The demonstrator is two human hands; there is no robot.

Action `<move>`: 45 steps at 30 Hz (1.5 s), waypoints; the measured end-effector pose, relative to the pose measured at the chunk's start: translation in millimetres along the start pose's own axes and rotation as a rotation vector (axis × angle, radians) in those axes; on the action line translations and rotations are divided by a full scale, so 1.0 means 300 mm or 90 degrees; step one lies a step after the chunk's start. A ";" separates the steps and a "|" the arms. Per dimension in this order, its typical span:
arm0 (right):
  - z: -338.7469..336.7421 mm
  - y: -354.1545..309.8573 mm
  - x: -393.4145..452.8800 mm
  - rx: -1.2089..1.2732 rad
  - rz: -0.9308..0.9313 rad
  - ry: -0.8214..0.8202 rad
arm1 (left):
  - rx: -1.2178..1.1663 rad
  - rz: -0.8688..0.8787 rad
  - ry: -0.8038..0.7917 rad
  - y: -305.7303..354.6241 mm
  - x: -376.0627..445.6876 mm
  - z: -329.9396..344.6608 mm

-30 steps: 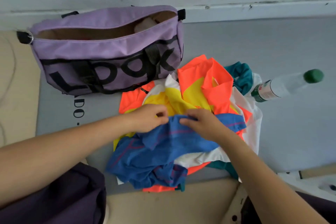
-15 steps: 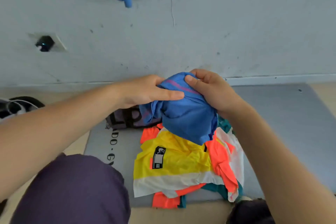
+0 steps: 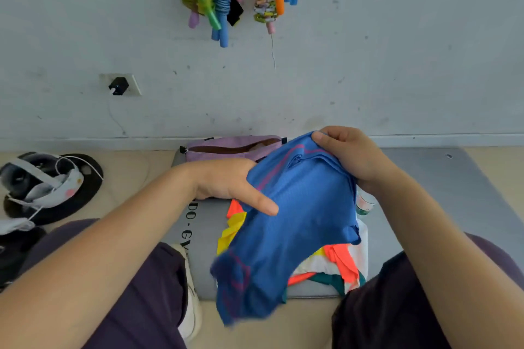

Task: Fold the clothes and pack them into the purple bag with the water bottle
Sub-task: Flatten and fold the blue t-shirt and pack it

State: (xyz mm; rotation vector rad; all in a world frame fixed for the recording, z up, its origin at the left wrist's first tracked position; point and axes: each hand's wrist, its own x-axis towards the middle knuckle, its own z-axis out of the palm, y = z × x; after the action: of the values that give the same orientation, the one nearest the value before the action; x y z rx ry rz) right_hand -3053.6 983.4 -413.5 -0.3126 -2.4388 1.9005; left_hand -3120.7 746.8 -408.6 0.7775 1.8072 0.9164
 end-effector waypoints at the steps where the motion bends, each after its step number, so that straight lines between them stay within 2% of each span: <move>1: 0.003 0.015 -0.002 0.007 0.007 0.021 | -0.005 -0.005 -0.003 -0.021 0.002 0.010; 3: 0.009 0.054 -0.001 -0.005 0.015 0.069 | -0.002 0.002 0.050 -0.056 0.015 0.033; 5: 0.024 0.088 0.003 -0.045 0.010 0.135 | -0.038 0.023 0.152 -0.083 0.039 0.053; 8: 0.067 0.099 -0.006 -0.083 -0.023 0.196 | -0.233 0.053 0.306 -0.108 0.076 0.056; 10: 0.099 0.092 -0.021 -0.097 -0.055 0.109 | -0.355 0.063 0.347 -0.113 0.087 0.047; 14: 0.199 0.119 -0.066 -0.145 -0.021 -0.223 | -0.497 0.104 0.307 -0.105 0.086 0.044; 16: 0.241 0.144 -0.069 -0.219 -0.021 -0.255 | -0.540 0.143 0.305 -0.094 0.082 0.044; 18: 0.248 0.143 -0.057 -0.202 -0.028 -0.210 | -0.582 0.194 0.280 -0.083 0.079 0.037; 20: 0.235 0.126 -0.045 -0.109 -0.028 -0.174 | -0.551 0.226 0.247 -0.078 0.077 0.029; 23: 0.204 0.105 -0.039 0.108 -0.024 -0.111 | -0.341 0.143 0.280 -0.083 0.068 0.039; 26: 0.183 0.103 -0.032 0.230 0.010 -0.068 | -0.214 0.080 0.217 -0.103 0.071 0.081; 29: 0.172 0.110 -0.022 0.261 0.032 -0.055 | -0.189 0.066 0.242 -0.109 0.078 0.113; 32: 0.162 0.107 -0.027 0.251 0.045 -0.128 | -0.279 0.086 0.308 -0.103 0.084 0.116; 36: 0.141 0.106 -0.048 0.106 0.071 -0.207 | -0.338 0.079 0.409 -0.093 0.082 0.085; 38: 0.130 0.101 -0.052 0.079 0.066 -0.174 | -0.309 0.061 0.441 -0.098 0.080 0.063; 42: 0.086 0.083 -0.044 0.188 0.035 -0.104 | -0.229 0.016 0.482 -0.111 0.068 0.027; 45: 0.046 0.082 -0.029 0.266 0.034 -0.033 | -0.151 -0.042 0.433 -0.116 0.054 0.002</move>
State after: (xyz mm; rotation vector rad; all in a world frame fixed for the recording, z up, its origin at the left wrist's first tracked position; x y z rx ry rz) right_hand -3043.9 974.4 -439.8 -0.3133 -2.0030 2.3965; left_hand -3130.2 742.1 -445.4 0.2568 2.2189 1.4370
